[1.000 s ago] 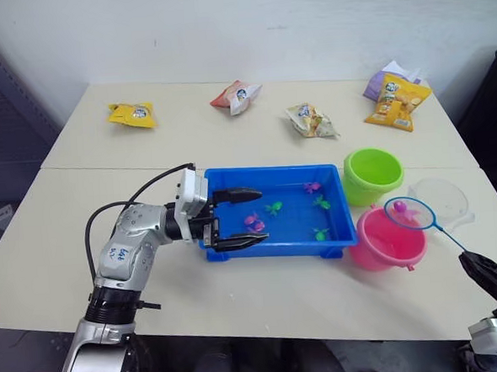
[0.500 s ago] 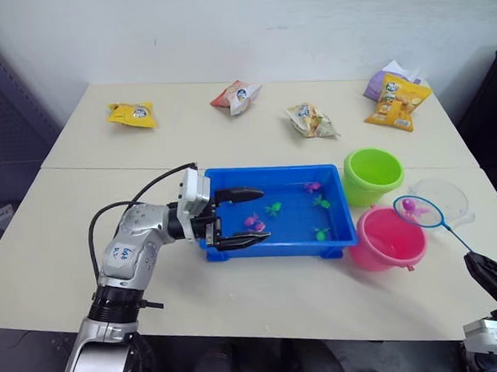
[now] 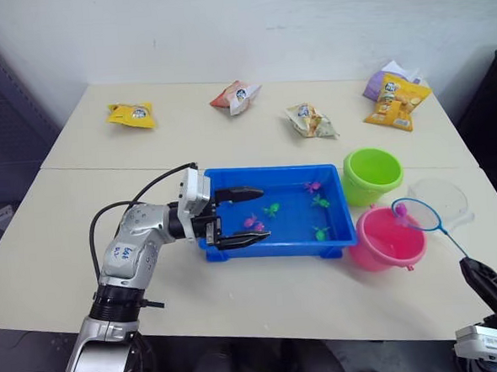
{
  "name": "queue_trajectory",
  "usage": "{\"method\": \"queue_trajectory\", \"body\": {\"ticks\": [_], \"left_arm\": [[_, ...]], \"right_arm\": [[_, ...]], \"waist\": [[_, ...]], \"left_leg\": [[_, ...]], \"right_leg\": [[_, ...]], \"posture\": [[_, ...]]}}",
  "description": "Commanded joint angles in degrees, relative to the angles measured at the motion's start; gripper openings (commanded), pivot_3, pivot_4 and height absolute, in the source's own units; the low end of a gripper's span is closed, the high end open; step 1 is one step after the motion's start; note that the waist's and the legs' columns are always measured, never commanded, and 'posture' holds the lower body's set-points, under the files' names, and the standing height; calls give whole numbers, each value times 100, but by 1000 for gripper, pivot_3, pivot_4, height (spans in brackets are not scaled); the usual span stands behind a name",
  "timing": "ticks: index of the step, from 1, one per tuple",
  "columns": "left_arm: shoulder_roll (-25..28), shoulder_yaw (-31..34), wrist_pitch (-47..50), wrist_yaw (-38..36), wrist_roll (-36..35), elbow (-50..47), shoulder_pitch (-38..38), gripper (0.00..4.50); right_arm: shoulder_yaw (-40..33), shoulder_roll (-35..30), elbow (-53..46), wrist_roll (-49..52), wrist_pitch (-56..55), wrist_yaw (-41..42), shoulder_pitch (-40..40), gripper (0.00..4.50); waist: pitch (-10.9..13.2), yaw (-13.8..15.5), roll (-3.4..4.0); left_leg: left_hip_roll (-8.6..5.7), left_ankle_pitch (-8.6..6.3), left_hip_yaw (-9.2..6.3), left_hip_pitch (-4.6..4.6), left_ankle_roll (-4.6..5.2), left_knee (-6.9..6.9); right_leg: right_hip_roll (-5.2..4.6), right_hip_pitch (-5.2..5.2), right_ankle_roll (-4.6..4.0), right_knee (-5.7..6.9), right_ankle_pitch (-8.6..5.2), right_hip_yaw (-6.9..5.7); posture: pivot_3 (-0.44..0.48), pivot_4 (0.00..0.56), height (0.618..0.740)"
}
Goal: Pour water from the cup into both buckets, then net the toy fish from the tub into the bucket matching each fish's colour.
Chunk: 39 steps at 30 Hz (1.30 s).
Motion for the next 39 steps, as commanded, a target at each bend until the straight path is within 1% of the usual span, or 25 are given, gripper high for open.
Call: {"method": "queue_trajectory", "body": {"ticks": [1,6,10,13,16,18,19,20,22,24,25,28,30,31,33,36,39], "left_arm": [[-2,39,-115,-33,-5,-32,-121,4492],[-1,32,-151,-41,7,6,-133,4492],[24,53,-164,-40,4,8,-127,4492],[91,97,-172,-38,15,11,-86,4492],[150,127,-199,-47,30,59,-66,4492],[190,149,-221,-51,28,92,-49,4492],[203,158,-229,-56,27,106,-45,4492],[218,169,-243,-63,31,127,-38,4492],[237,187,-286,-73,47,175,-27,4492],[242,210,-324,-30,64,195,-21,4492],[239,224,-338,-2,68,197,-18,4492],[237,238,-341,54,76,148,6,4492],[252,258,-342,78,78,105,35,4492],[255,271,-350,99,84,91,45,4492],[296,334,-391,170,105,38,78,4492],[379,498,-452,316,126,3,116,4492],[488,605,-480,370,124,-29,224,4492]], "right_arm": [[-158,-121,-225,180,202,-227,140,0],[46,-203,-242,188,386,-320,186,0],[227,-185,-220,485,497,-212,259,0],[531,-401,-436,1826,551,490,413,0],[1040,-792,-1112,3605,1126,1556,520,0],[1545,-1134,-1713,5162,1836,2274,527,0],[1692,-1238,-1935,5717,2139,2550,505,0],[1955,-1359,-2262,6620,2755,2813,472,0],[2286,-1502,-2754,8096,3785,3037,180,0],[2476,-1635,-2922,9191,4580,3280,-222,0],[2524,-1671,-2918,9528,4923,3389,-399,0],[2750,-1776,-2765,10088,5878,3660,-965,0],[2861,-1815,-2721,10261,6327,3854,-1258,0],[2853,-1768,-2687,10386,6543,3840,-1397,0],[2824,-1667,-2596,11034,7136,3630,-1788,0],[2924,-1931,-2624,11658,8181,3495,-2261,0],[2944,-2012,-2617,12157,8819,3516,-2651,0]], "waist": [[0,12,0],[0,17,0],[0,9,0],[0,5,0],[0,-34,0],[0,-54,0],[0,-54,-1],[1,-47,-1],[1,-21,-2],[2,2,-4],[2,18,-4],[2,34,-4],[2,46,-4],[2,53,-4],[3,48,-5],[3,31,-5],[3,19,-4]], "left_leg": [[0,0,0,0,0,-1],[0,-1,-2,-3,-2,-2],[0,-1,-2,-2,-2,-2],[1,-1,-2,-2,-2,-3],[3,-2,-1,0,1,-1],[5,-2,-2,3,4,0],[5,-1,-3,3,5,0],[7,-1,-7,1,6,0],[8,-1,-13,-2,7,1],[9,-2,-16,-4,9,6],[8,-4,-16,-5,13,10],[7,-9,-18,-10,22,12],[7,-9,-19,-13,23,10],[7,-10,-20,-16,23,9],[7,-10,-22,-19,23,8],[7,-11,-21,-20,25,12],[9,-10,-22,-18,25,7]], "right_leg": [[0,0,0,0,0,0],[0,-1,1,-2,-1,-3],[0,-1,1,-1,-1,-2],[1,-2,1,-1,-1,-2],[1,2,2,0,-1,-1],[1,4,3,3,0,-2],[2,5,3,5,0,-3],[2,5,3,5,0,-5],[2,5,3,3,0,-11],[0,6,3,1,0,-13],[-2,7,4,1,0,-14],[-4,7,4,-6,1,-17],[-4,6,4,-12,1,-20],[-4,5,4,-16,1,-22],[-4,5,4,-23,1,-24],[-7,7,10,-27,4,-23],[-6,5,10,-27,4,-23]], "posture": [[0,150,740],[0,150,740],[0,150,740],[0,150,740],[0,150,740],[0,150,740],[0,150,740],[0,150,740],[0,150,740],[0,150,740],[0,150,740],[0,150,740],[0,150,740],[0,150,740],[0,150,740],[0,150,740],[0,150,740]]}}
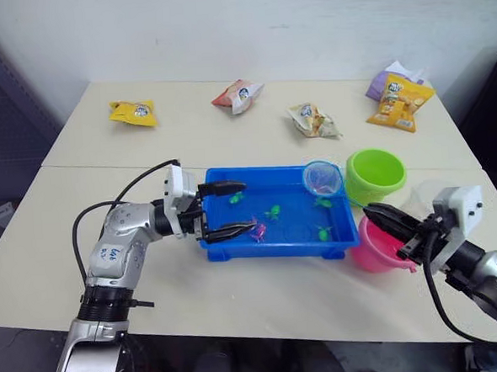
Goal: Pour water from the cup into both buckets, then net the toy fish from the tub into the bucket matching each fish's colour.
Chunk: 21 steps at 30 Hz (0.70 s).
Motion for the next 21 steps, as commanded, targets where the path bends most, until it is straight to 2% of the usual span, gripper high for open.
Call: {"method": "queue_trajectory", "body": {"ticks": [1,3,6,10,15,21], "left_arm": [[125,196,-110,55,-10,-209,129,4492],[232,238,-96,12,-12,-245,213,4492],[323,265,-100,31,-4,-266,228,4492],[295,248,-84,124,-3,-370,283,4492],[287,238,-63,197,-7,-485,376,4492],[315,252,-48,238,-23,-541,432,4492]], "right_arm": [[-10,-164,-116,494,689,25,-292,0],[245,-495,-8,438,1340,-95,-764,0],[509,-470,369,1038,2262,-920,-1640,0],[822,-319,640,1011,2990,-1330,-2231,0],[822,-10,835,1027,3458,-1587,-2672,0],[503,-16,1084,955,3807,-1489,-2852,0]], "waist": [[0,18,0],[1,15,1],[4,6,-4],[4,43,-4],[3,26,-2],[3,22,-2]], "left_leg": [[1,0,-1,0,0,-1],[0,0,-1,-2,0,-1],[1,-1,-1,-8,3,6],[-1,0,-10,-21,4,-3],[-5,3,-8,-111,9,24],[-6,4,-7,-113,14,38]], "right_leg": [[1,0,0,0,0,-2],[0,0,0,-2,0,-2],[-3,-2,3,-9,3,0],[-7,-7,4,-25,4,-12],[-7,-85,12,-12,9,-14],[-8,-84,15,17,10,-16]], "posture": [[0,150,740],[0,150,740],[0,150,740],[0,150,740],[0,150,740],[0,150,740]]}}
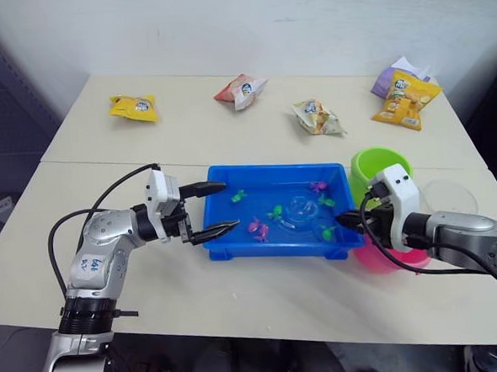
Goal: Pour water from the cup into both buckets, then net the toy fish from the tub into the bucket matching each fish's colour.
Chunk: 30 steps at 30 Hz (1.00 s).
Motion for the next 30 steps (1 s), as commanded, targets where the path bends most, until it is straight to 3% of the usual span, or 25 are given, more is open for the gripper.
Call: {"method": "queue_trajectory", "body": {"ticks": [1,16,30], "left_arm": [[52,88,-22,22,-57,-238,55,4492],[-35,10,-51,30,-54,-198,16,4492],[-89,-1,-5,121,-71,-331,91,4492]], "right_arm": [[-368,-16,41,78,177,-13,-85,0],[-862,539,486,482,1142,-1215,-676,0],[-768,895,1166,1340,1811,-2479,-1421,0]], "waist": [[0,0,0],[0,-10,0],[0,-15,0]], "left_leg": [[0,0,0,0,0,1],[0,0,2,2,1,0],[0,1,4,0,2,-1]], "right_leg": [[0,0,0,1,0,1],[1,-2,0,9,0,4],[0,-3,0,11,0,5]], "posture": [[0,150,740],[0,150,740],[0,150,740]]}}
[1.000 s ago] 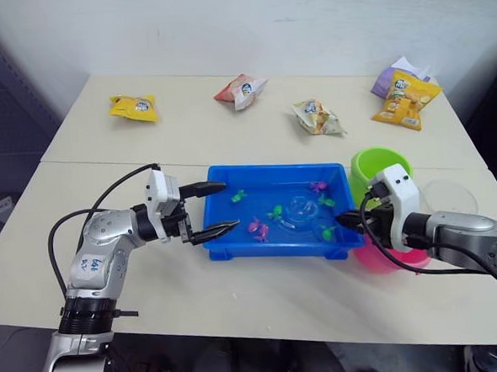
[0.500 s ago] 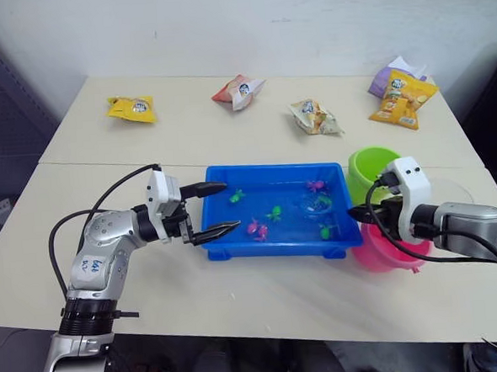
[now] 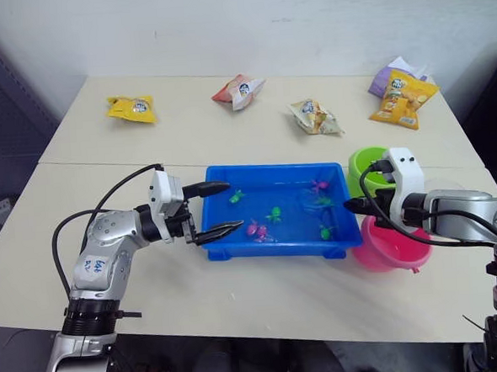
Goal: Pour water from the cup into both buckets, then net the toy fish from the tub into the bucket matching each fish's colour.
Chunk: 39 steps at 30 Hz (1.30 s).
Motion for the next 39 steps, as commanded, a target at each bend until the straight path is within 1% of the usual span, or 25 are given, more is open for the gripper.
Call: {"method": "queue_trajectory", "body": {"ticks": [1,10,11,17,23,26,29,39], "left_arm": [[2,55,-3,34,-72,-226,75,4492],[-4,55,41,81,-85,-295,120,4492],[-11,51,39,84,-83,-291,118,4492],[-42,11,51,90,-85,-280,95,4492],[-48,-1,62,74,-91,-275,73,4492],[-45,-3,67,65,-88,-267,63,4492],[-43,1,68,56,-92,-263,62,4492],[-37,4,61,2,-73,-215,43,4492]], "right_arm": [[-73,-16,21,292,89,-291,-167,0],[58,-1,288,830,-59,-965,-288,0],[21,85,322,742,-201,-1212,-317,0],[61,263,416,928,-519,-1728,-444,0],[151,225,369,1092,-704,-1907,-389,0],[179,197,218,1050,-812,-1878,-344,0],[177,143,-74,716,-939,-1688,-289,0],[205,-386,-991,424,-908,-553,299,0]], "waist": [[0,0,0],[0,-5,0],[0,-8,0],[0,-2,0],[0,-1,0],[0,-1,0],[0,0,0],[0,4,0]], "left_leg": [[0,0,0,-1,0,0],[0,0,0,-1,2,0],[0,0,0,-1,2,0],[0,1,1,-3,3,-1],[0,1,1,-6,4,-1],[0,1,1,-6,5,-1],[0,1,1,-6,5,-2],[0,-2,0,-5,10,-8]], "right_leg": [[0,0,0,0,0,0],[0,0,0,0,0,0],[1,0,0,1,0,0],[1,-2,0,0,0,0],[0,-2,1,-3,1,-1],[1,-3,1,-1,1,-1],[0,-3,1,-2,1,-1],[0,-3,1,-7,1,0]], "posture": [[0,150,740],[0,150,740],[0,150,740],[0,150,740],[0,150,740],[0,150,740],[0,150,740],[0,150,740]]}}
